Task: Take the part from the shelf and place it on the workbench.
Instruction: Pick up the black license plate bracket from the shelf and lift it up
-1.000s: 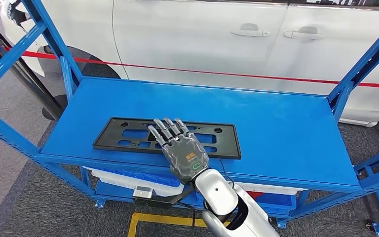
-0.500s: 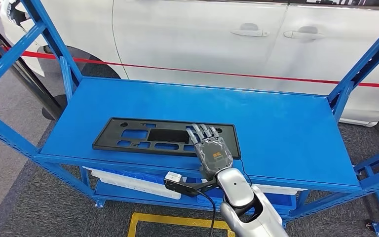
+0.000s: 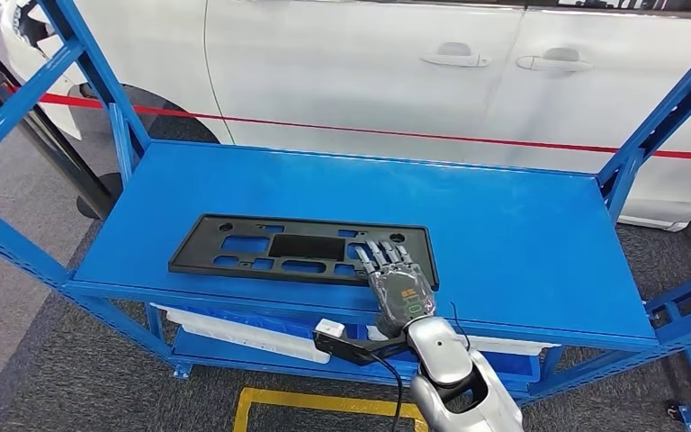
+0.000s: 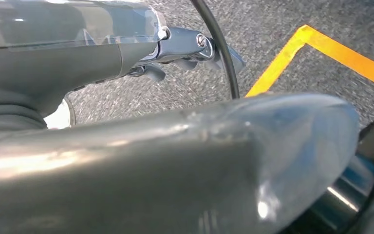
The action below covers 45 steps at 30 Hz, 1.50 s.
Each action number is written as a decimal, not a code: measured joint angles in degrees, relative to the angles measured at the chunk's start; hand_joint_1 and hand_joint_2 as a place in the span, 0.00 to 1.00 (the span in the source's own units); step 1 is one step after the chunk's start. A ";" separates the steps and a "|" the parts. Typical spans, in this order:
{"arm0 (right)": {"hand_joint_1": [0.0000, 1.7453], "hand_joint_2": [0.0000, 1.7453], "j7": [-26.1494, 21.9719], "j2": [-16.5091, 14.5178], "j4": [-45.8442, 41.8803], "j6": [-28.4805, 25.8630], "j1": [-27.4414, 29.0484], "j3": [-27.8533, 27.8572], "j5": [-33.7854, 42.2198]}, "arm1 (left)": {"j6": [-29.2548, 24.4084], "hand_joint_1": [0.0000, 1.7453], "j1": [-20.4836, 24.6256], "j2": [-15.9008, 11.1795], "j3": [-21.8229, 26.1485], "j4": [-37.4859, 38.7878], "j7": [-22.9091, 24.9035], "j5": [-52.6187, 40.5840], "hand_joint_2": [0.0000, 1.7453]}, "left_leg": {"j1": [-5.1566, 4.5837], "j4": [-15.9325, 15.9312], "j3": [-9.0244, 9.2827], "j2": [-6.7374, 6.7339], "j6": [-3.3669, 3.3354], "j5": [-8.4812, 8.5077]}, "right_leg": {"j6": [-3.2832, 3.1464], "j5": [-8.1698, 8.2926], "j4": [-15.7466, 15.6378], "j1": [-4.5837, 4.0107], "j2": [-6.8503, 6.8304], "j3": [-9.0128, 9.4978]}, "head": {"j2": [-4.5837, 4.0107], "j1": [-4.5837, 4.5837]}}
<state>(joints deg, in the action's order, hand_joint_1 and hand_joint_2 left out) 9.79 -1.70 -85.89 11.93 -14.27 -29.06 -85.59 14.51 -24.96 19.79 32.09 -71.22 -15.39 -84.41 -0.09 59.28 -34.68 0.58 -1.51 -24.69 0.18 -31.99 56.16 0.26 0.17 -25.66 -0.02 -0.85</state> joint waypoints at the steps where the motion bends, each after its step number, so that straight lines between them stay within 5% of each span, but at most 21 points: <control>1: 0.00 1.00 -0.04 -0.06 -0.03 -0.03 0.15 0.08 0.11 | 0.05 0.00 -0.15 0.03 -0.13 -0.34 0.36 0.34 0.00 | 0.00 0.00 0.00 0.00 0.00 0.00 | 0.00 0.00 0.00 0.00 0.00 0.00 | 0.01 0.00; 15: 0.00 1.00 -1.67 -0.91 0.03 -1.18 0.48 -0.43 1.13 | 0.09 0.00 -0.65 0.43 -1.02 -1.52 1.02 -0.91 0.00 | 0.00 0.00 0.00 0.00 0.00 0.00 | 0.00 0.00 0.00 -0.01 0.00 0.02 | 0.00 -0.01; 29: 0.00 1.00 -1.24 -3.66 1.54 -1.80 -5.57 -7.06 0.10 | 0.32 0.00 -1.01 0.49 -1.50 -1.46 8.78 -5.23 0.00 | 0.02 -0.02 0.00 0.02 0.00 0.00 | -0.01 -0.01 0.03 -0.04 -0.04 0.02 | 0.00 -0.01; 45: 0.00 1.00 -1.22 -5.03 1.78 -1.74 -8.32 -11.55 4.40 | 0.56 0.00 -2.15 0.51 -2.29 -2.08 10.22 -1.48 0.00 | 0.02 -0.01 0.00 0.02 0.00 0.00 | -0.03 -0.02 0.03 -0.03 -0.04 0.02 | 0.01 -0.01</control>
<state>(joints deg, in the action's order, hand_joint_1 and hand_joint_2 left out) 8.57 -6.73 -84.11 10.19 -22.59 -40.62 -81.19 15.06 -27.11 20.31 29.80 -73.30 -5.18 -85.89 -0.07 59.26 -34.69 0.60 -1.51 -24.68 0.15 -32.01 56.19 0.23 0.13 -25.64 -0.01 -0.85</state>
